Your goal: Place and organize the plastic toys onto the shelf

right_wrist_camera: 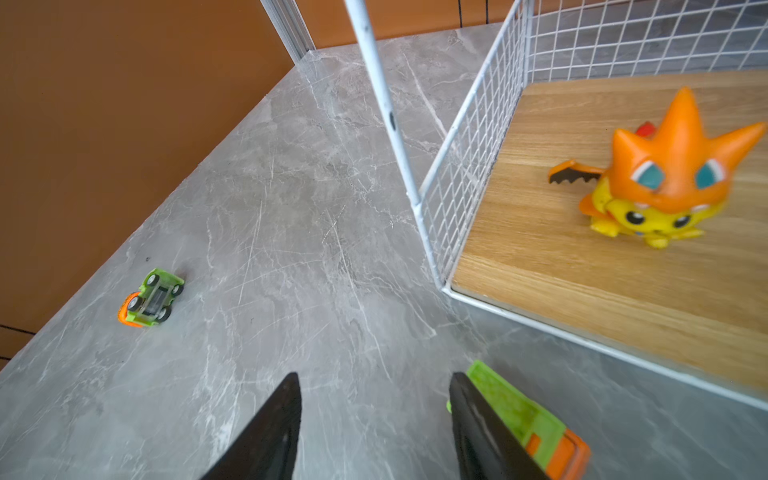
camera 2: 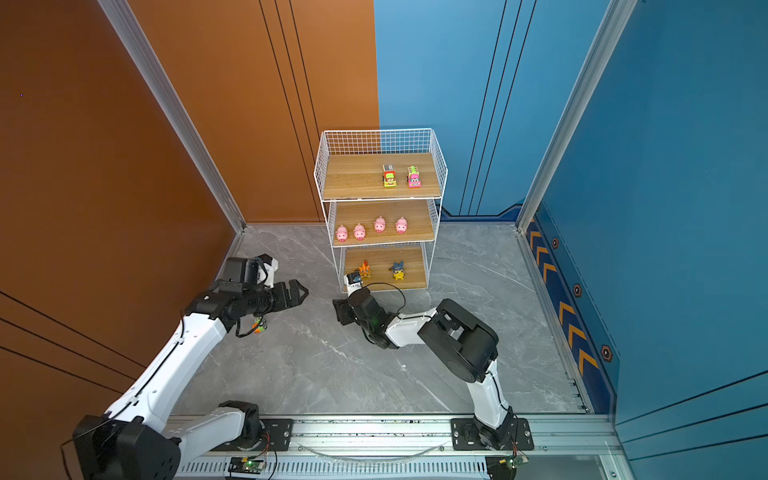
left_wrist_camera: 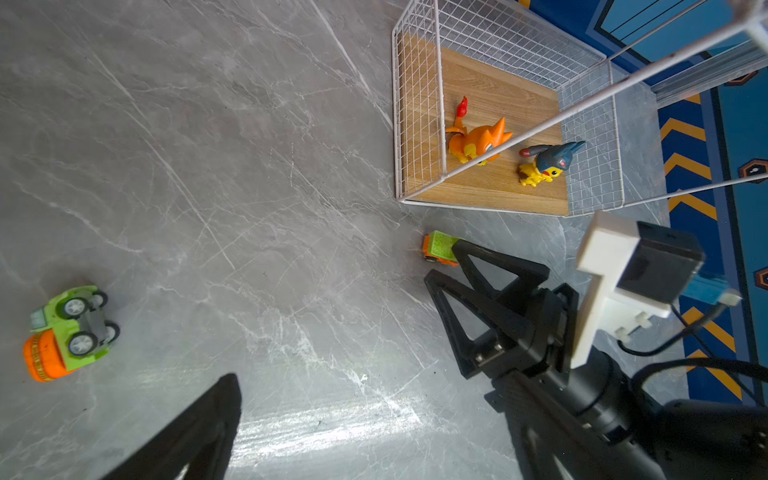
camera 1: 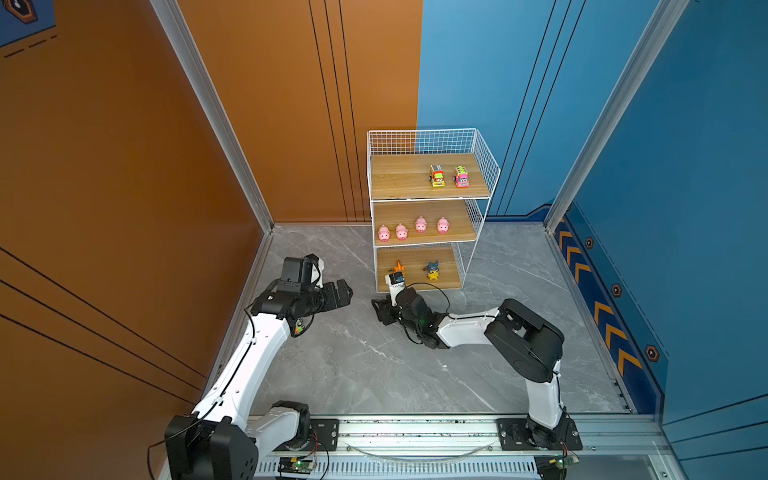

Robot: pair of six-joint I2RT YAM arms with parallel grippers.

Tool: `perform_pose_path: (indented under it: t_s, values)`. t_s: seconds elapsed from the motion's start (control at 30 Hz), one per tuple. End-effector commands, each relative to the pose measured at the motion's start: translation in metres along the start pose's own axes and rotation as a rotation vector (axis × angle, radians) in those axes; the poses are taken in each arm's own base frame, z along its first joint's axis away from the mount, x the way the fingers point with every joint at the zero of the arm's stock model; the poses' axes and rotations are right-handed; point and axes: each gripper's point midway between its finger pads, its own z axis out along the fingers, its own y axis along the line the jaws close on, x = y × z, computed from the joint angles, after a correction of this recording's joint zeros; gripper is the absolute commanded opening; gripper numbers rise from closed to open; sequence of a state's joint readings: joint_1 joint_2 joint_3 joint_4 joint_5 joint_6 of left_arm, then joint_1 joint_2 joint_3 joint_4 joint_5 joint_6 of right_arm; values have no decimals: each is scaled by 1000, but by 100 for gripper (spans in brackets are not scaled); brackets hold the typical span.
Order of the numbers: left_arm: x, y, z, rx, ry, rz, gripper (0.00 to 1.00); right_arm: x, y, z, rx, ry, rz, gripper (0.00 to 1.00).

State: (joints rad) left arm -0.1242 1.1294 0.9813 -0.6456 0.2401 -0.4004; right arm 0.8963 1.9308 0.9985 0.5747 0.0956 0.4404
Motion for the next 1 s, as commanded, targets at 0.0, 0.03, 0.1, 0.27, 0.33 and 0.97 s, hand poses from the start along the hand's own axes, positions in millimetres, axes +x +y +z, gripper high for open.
perform_pose_path:
  t_s: [0.0, 0.03, 0.1, 0.27, 0.33, 0.97]
  values:
    - [3, 2, 0, 7, 0, -9, 99, -3, -7, -24, 17, 35, -96, 58]
    - [3, 2, 0, 7, 1, -9, 99, 0, -11, -28, 13, 60, -131, 58]
    - [3, 1, 0, 11, 2, -7, 99, 7, -19, -33, 8, 118, -197, 58]
    - [4, 0, 0, 15, 2, 1, 99, 28, -33, -40, -40, 200, -416, 59]
    - [4, -1, -1, 17, 0, 8, 99, 33, -41, -40, -38, 198, -488, 59]
    - [1, -6, -4, 52, -15, 22, 99, 42, -53, -10, -262, 263, -491, 63]
